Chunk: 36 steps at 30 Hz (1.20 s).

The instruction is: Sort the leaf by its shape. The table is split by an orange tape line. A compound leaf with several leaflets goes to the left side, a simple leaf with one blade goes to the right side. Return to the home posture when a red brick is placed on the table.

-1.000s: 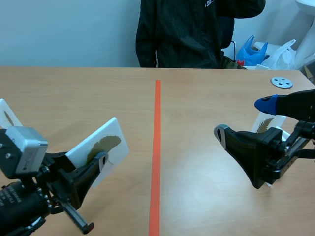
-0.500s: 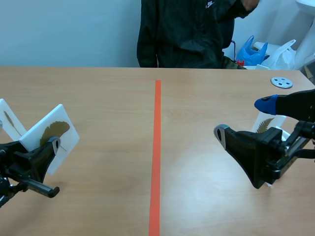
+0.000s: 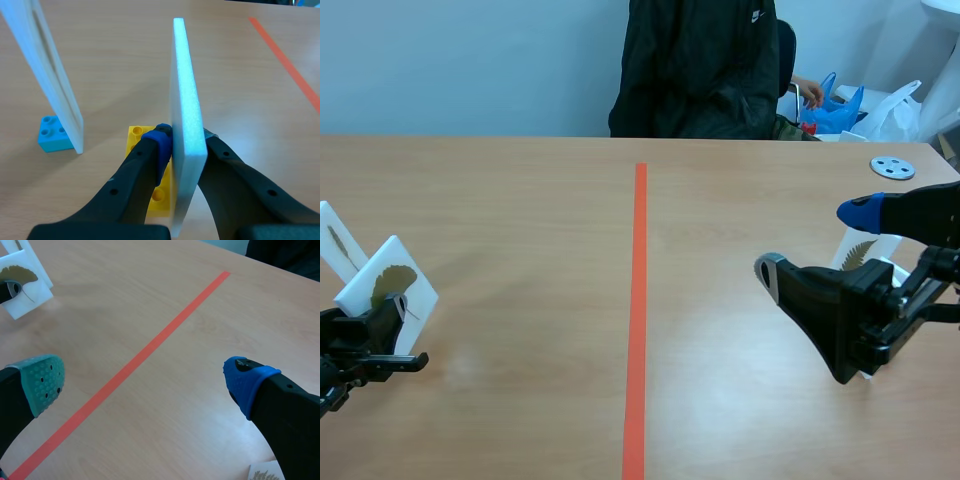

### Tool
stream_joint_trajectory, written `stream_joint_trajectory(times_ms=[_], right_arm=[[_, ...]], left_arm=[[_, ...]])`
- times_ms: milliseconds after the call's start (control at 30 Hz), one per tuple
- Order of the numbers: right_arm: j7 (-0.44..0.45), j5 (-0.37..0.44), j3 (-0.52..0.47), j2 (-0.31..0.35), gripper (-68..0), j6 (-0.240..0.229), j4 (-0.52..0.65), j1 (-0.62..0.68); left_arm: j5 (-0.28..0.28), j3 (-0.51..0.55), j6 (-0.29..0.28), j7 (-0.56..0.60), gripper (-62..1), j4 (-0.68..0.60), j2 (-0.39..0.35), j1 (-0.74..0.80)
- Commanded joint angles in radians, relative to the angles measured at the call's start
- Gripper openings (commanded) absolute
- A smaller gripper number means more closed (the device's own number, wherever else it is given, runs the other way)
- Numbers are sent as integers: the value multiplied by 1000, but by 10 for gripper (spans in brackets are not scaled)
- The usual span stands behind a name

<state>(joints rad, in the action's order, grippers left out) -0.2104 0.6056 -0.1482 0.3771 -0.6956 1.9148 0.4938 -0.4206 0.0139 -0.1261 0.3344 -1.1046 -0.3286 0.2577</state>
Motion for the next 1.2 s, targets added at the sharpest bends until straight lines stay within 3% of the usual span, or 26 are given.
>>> stream_joint_trajectory(times_ms=[0, 533, 867, 1033, 1167], right_arm=[[18, 8, -4, 11, 4, 0, 2, -12], [14, 8, -4, 11, 4, 0, 2, -12], [15, 8, -4, 11, 4, 0, 2, -12], [15, 8, -4, 11, 4, 0, 2, -12], [15, 8, -4, 11, 4, 0, 2, -12]], left_arm=[[-6, 10, 10, 41, -552, 8, -2, -24], [-18, 34, 11, 159, -552, 190, -1, -76], [-18, 34, 9, 169, -551, 209, -2, -78], [-18, 34, 9, 163, -486, 211, -2, -72], [-18, 34, 9, 163, -486, 211, -2, -72]])
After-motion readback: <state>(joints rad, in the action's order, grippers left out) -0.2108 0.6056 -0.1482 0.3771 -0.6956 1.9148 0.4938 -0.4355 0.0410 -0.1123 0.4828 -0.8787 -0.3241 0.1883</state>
